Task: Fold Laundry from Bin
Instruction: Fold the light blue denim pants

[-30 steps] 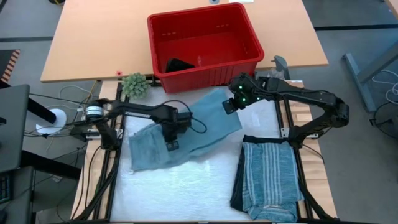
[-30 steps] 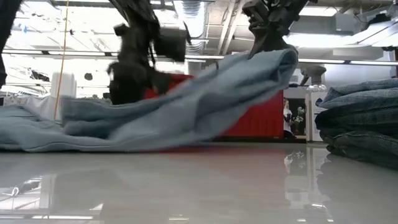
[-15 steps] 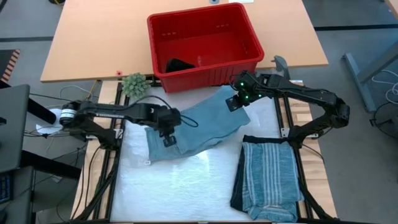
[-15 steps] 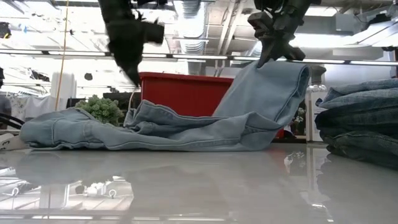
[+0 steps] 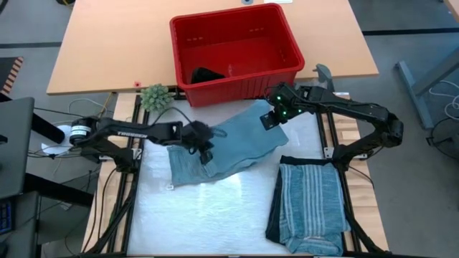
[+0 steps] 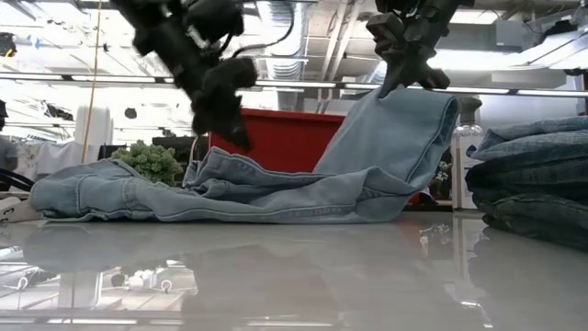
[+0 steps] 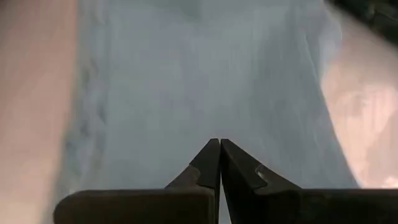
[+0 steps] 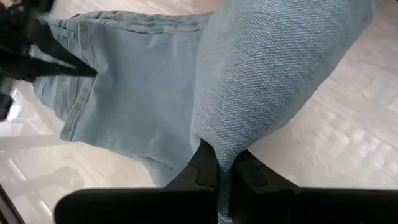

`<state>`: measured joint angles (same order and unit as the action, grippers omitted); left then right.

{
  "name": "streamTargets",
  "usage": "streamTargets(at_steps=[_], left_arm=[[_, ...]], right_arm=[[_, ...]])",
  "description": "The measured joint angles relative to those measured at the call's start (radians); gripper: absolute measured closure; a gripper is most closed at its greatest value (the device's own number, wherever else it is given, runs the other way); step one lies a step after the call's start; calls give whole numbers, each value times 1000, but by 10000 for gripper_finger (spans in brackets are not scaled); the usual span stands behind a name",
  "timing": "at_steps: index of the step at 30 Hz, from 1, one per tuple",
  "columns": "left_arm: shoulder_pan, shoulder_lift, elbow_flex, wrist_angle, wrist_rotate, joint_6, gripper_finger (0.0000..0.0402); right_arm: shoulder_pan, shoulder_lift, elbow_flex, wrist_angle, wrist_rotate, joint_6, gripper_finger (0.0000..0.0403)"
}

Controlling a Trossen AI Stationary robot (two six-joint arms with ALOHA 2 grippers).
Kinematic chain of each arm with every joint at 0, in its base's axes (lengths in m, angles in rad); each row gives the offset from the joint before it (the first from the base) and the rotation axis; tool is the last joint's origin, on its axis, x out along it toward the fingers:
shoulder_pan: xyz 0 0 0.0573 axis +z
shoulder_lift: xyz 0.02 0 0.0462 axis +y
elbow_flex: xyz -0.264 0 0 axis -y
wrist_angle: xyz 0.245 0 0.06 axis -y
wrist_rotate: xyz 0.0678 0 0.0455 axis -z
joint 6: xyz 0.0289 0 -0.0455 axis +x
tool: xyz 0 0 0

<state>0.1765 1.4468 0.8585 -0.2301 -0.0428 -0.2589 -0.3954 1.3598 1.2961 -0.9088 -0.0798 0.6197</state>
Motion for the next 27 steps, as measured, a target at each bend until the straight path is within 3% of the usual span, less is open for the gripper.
streamTargets(at_steps=[6, 11, 18, 27], left_arm=[[-11, -2, -209, 99, -49, -115, 401], [-52, -12, -301, 118, -9, -238, 402], [-125, -108, -287, 80, -8, -353, 401], [-125, -258, -187, 135, -108, -348, 401]], right_arm=[[0, 0, 0, -3, -1, -2, 370], [-10, 0, 0, -4, -6, -9, 370], [-32, 0, 0, -3, -9, -25, 370], [-57, 0, 0, -46, 28, -11, 370]])
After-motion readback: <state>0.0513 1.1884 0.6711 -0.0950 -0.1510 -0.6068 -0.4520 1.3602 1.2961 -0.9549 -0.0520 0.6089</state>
